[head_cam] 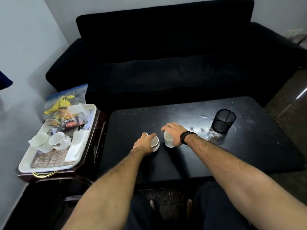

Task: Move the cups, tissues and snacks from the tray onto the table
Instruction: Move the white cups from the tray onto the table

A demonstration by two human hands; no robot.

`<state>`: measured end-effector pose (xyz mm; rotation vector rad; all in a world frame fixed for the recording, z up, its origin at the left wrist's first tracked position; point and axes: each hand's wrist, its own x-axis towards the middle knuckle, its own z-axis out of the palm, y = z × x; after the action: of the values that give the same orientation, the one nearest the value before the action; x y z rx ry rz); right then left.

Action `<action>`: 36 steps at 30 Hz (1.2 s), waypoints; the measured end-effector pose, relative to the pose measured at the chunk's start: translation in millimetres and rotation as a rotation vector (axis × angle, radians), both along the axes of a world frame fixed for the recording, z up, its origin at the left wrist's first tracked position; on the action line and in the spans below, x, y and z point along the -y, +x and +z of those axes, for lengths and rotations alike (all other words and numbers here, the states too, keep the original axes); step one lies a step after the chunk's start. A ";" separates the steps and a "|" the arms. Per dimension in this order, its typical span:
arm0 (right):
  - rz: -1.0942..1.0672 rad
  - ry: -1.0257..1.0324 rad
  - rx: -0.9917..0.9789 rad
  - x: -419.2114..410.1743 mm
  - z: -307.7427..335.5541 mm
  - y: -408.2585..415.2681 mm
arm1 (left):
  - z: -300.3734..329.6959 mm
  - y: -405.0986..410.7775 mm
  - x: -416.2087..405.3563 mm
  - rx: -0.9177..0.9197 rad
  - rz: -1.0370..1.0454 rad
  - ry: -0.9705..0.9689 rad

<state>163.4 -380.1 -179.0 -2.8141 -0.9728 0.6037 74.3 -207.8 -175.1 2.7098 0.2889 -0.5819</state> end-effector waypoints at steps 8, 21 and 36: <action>-0.647 0.390 -0.009 7.8 -9.6 -24.9 | -12.3 -16.6 16.5 0.201 0.499 -0.052; -0.602 0.387 -0.040 11.8 -10.6 -8.8 | -14.2 4.6 13.4 0.229 0.442 -0.291; -0.615 0.378 -0.046 11.7 -18.4 -11.3 | -19.7 11.8 18.1 0.227 0.427 -0.198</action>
<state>152.1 -391.8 -197.4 -2.5316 -0.1503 0.3519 86.1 -225.9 -194.8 2.3905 0.6854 -0.1675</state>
